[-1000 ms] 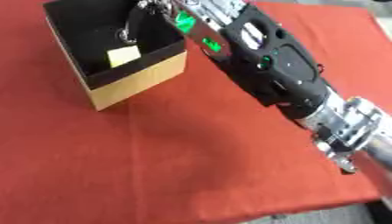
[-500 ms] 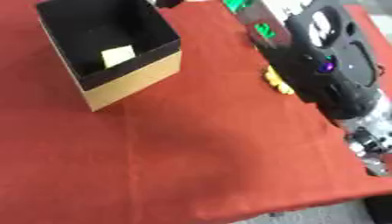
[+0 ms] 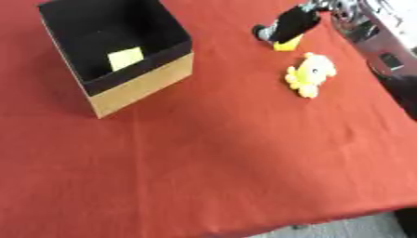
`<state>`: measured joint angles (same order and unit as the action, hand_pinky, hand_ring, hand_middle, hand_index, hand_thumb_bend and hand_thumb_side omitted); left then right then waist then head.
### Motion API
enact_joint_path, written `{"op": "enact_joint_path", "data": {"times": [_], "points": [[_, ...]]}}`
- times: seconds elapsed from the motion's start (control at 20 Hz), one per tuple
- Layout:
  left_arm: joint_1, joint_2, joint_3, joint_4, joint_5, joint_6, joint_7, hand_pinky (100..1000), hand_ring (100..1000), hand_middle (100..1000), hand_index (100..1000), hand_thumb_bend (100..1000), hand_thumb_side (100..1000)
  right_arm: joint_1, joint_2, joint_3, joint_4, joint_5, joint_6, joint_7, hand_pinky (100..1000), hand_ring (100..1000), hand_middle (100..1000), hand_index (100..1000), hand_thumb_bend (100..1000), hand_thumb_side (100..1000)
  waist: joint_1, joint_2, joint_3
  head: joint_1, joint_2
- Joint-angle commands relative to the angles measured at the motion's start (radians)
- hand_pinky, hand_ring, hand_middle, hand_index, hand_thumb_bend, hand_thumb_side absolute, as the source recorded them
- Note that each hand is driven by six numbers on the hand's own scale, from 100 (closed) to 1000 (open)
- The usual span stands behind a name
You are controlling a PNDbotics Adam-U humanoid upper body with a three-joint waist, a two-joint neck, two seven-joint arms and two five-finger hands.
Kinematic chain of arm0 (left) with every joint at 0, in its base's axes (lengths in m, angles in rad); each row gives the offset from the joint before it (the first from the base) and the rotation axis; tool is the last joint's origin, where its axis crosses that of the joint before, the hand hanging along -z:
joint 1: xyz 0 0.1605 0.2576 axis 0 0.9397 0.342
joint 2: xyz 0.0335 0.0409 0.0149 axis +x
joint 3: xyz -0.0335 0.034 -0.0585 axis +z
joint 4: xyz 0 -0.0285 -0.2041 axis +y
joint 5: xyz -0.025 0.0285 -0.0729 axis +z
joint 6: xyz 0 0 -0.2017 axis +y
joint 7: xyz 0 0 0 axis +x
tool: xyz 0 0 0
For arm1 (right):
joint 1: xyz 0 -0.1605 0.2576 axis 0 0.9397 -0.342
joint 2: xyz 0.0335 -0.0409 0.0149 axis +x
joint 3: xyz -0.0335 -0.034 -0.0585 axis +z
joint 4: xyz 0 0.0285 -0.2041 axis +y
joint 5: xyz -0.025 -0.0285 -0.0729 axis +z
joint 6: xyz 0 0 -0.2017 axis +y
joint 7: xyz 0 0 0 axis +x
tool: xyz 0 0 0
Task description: Pick up objects on the table and place them in the box.
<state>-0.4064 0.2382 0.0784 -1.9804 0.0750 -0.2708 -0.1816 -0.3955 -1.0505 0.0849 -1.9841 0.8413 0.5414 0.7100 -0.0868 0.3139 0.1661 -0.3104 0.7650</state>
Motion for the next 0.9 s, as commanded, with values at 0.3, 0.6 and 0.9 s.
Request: {"op": "enact_joint_path", "data": {"times": [0.3,0.6,0.9], "points": [[-0.014,0.02,0.01,-0.02,-0.008,-0.001,0.005,487,588,684,595,100,571,0.152,-0.073,-0.039,-0.016,-0.159,0.147,0.069,913,949,863,936,558,317,0.008,-0.009,-0.009,0.014,0.005],[-0.015,0.02,0.012,-0.02,-0.01,-0.001,0.005,486,588,684,594,100,571,0.218,-0.068,-0.032,-0.016,-0.23,0.197,0.048,910,948,862,933,601,270,0.011,0.0,-0.007,0.016,-0.003],[-0.016,0.02,0.012,-0.02,-0.012,-0.002,0.002,483,587,684,592,100,570,0.254,-0.06,-0.039,-0.016,-0.266,0.277,0.017,914,938,857,939,594,179,0.016,0.011,-0.007,0.021,-0.013]]}}
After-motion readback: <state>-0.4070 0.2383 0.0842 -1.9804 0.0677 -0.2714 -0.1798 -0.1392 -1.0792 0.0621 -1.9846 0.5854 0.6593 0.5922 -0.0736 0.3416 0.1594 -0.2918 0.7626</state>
